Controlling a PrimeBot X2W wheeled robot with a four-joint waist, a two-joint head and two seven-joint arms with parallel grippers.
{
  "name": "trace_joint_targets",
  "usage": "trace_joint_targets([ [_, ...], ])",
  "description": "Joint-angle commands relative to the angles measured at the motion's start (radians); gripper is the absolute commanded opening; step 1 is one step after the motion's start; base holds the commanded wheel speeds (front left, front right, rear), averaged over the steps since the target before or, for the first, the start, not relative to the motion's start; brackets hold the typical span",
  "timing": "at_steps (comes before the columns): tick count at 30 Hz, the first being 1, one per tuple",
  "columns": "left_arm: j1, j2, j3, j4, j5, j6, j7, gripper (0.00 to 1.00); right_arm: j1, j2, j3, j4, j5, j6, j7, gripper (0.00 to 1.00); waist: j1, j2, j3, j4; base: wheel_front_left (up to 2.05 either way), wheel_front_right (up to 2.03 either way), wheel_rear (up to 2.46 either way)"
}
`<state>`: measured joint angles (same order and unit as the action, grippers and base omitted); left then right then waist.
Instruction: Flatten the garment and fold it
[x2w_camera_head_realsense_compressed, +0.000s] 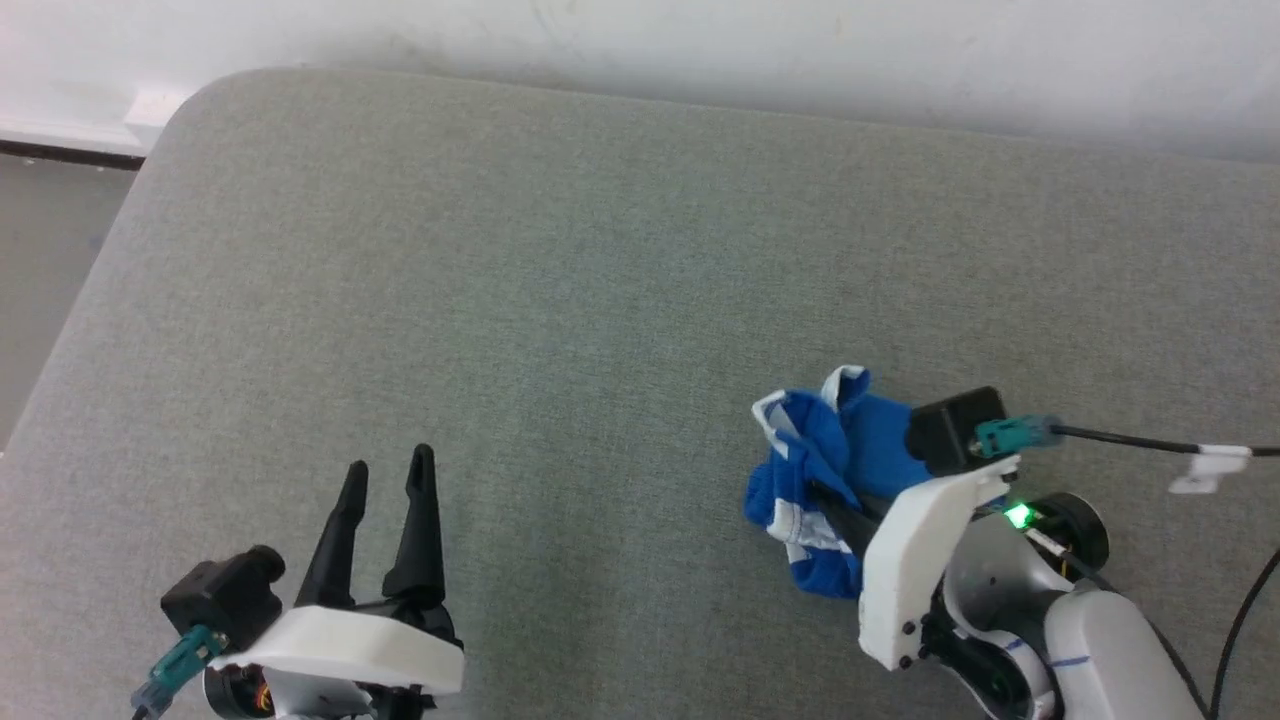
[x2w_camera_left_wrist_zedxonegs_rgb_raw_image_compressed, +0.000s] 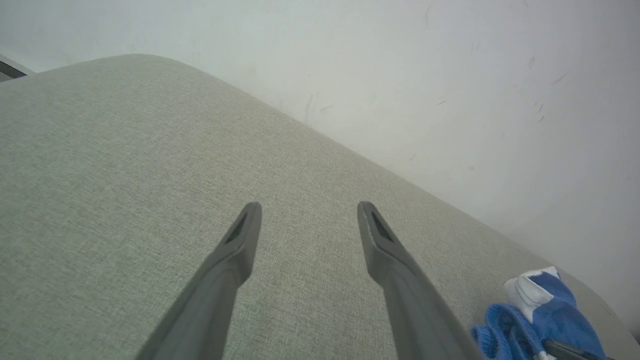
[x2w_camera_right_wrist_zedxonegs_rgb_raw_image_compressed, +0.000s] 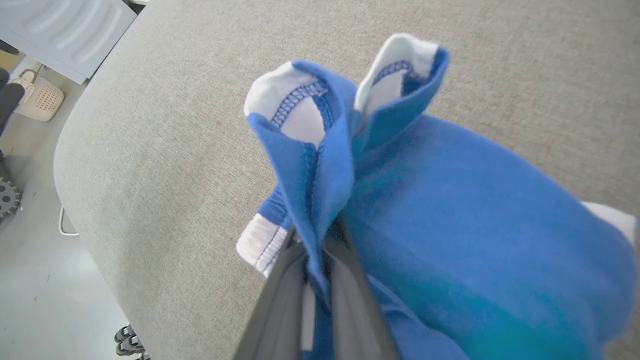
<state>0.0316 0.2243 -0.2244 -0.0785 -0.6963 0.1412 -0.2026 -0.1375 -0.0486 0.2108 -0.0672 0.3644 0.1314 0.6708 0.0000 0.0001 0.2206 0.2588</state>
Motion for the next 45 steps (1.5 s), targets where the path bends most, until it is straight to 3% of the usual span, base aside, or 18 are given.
trace_joint_targets([
  [1,-0.016,-0.004,-0.002,0.006,-0.008,-0.009,-0.005,1.00,-0.018,-0.002,0.012,0.024,-0.018,-0.001,0.011,0.00,0.0000,-0.0001,0.006,0.009,0.00,0.00,0.00],
  [6,-0.028,-0.012,-0.005,0.022,-0.011,-0.013,-0.012,1.00,-0.039,-0.002,0.044,0.115,-0.079,-0.001,0.058,0.00,0.0000,-0.0001,0.007,0.018,0.00,0.00,0.00],
  [7,-0.030,-0.013,-0.006,0.025,-0.011,-0.014,-0.012,1.00,-0.040,-0.002,0.047,0.130,-0.086,-0.001,0.072,0.04,0.0000,-0.0001,0.007,0.019,0.00,0.00,0.00],
  [9,-0.034,-0.015,-0.007,0.031,-0.012,-0.016,-0.014,1.00,-0.042,-0.002,0.050,0.153,-0.101,-0.001,0.096,0.43,0.0000,-0.0001,0.006,0.019,0.00,0.00,0.00],
  [11,-0.036,-0.017,-0.008,0.035,-0.013,-0.017,-0.016,1.00,-0.044,-0.002,0.060,0.162,-0.108,-0.001,0.114,1.00,0.0000,-0.0001,0.004,0.015,0.00,0.00,0.00],
  [19,-0.033,-0.012,-0.009,0.041,-0.014,-0.019,-0.017,1.00,-0.053,-0.002,0.026,0.051,-0.024,-0.001,0.111,1.00,0.0000,-0.0001,-0.008,-0.019,0.00,0.00,0.00],
  [26,-0.023,-0.003,-0.008,0.029,-0.013,-0.012,-0.015,1.00,0.013,-0.002,-0.179,-0.129,-0.007,-0.001,0.060,1.00,0.0000,-0.0001,-0.016,-0.038,0.00,0.00,0.00],
  [30,-0.017,0.002,-0.008,0.021,-0.013,-0.010,-0.013,1.00,0.074,-0.002,-0.274,-0.169,0.012,-0.001,0.042,1.00,0.0000,-0.0001,-0.016,-0.041,0.00,0.00,0.00],
  [35,-0.012,0.010,-0.010,0.010,-0.012,-0.007,-0.006,1.00,0.147,-0.002,-0.354,-0.157,0.027,-0.001,0.028,1.00,0.0000,-0.0001,-0.008,-0.045,0.00,0.00,0.00],
  [45,-0.030,0.018,-0.026,0.005,-0.006,-0.010,0.007,1.00,0.115,-0.002,-0.303,-0.049,0.040,-0.001,0.003,1.00,0.0000,-0.0001,0.016,-0.020,0.00,0.00,0.00],
])
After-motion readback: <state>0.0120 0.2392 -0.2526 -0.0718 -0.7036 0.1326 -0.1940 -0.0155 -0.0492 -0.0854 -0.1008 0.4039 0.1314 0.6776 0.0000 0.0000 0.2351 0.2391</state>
